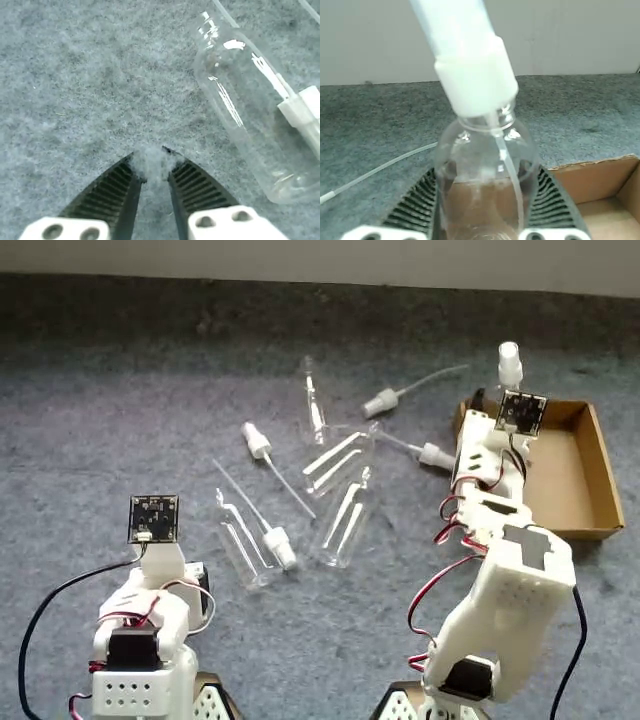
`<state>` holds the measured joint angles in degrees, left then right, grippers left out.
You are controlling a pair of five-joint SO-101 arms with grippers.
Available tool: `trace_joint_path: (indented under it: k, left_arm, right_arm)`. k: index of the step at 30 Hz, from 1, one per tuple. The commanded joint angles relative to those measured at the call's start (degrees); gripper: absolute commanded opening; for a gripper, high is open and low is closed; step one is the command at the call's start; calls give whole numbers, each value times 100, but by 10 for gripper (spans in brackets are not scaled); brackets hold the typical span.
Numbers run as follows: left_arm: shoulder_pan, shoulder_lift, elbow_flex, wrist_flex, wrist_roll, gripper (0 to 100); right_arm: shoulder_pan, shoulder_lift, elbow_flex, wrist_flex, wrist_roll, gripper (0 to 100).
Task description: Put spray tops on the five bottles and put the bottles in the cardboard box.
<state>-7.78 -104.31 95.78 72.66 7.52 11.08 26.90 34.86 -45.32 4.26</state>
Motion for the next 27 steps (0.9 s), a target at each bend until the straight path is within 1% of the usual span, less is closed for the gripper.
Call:
trace_joint_path:
  k: [1, 15, 20, 27]
  left_arm:
    - [-22, -40, 136, -114, -44, 6]
    - [-22, -40, 136, -114, -44, 6]
    - [-22, -40, 136, -114, -44, 6]
    - [-22, -40, 136, -114, -44, 6]
  right_arm:
    - [66, 13, -286, -154, -18, 94]
    - [66, 13, -277, -127, -18, 97]
    - [66, 13, -251, -127, -18, 166]
    - [75, 13, -224, -127, -18, 175]
